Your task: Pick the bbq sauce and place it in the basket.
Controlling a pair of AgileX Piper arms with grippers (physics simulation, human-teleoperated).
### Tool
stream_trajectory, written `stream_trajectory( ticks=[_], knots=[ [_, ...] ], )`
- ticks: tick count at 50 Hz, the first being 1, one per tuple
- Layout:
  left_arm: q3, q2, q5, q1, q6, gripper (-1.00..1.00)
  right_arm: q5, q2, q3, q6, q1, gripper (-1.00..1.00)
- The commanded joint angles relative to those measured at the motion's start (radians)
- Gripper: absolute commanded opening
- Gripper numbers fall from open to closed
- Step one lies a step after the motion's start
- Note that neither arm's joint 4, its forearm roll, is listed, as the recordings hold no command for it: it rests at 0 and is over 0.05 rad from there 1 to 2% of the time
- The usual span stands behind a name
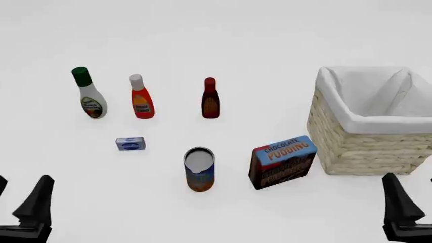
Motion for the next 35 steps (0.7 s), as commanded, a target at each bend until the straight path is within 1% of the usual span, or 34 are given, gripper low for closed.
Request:
stream_trajectory(
  ticks=[1, 22, 25, 30, 32, 35],
  knots=[
    [-0.003, 0.005, -0.001, 0.0, 0.0, 1.0, 0.027, 0.003, -0.002, 0.028, 0.028, 1.0],
    [-0.003, 0.005, -0.001, 0.0, 0.0, 1.0, 0.028, 0.008, -0.011, 0.026, 0.038, 1.0],
    [-0.003, 0.005, -0.001, 0.0, 0.0, 1.0, 0.031, 0.018, -0.029, 0.026, 0.041, 1.0],
    [-0.003, 0.005, -0.001, 0.0, 0.0, 1.0, 0.065, 0.021, -0.074, 0.025, 0.056, 1.0],
    [-0.003, 0.005, -0.001, 0.0, 0.0, 1.0, 0.087, 0.023, -0.107, 0.022, 0.068, 1.0],
    [-0.003, 0.005, -0.001, 0.0, 0.0, 1.0, 0.095, 0.049, -0.144, 0.017, 0.075, 1.0]
  ],
)
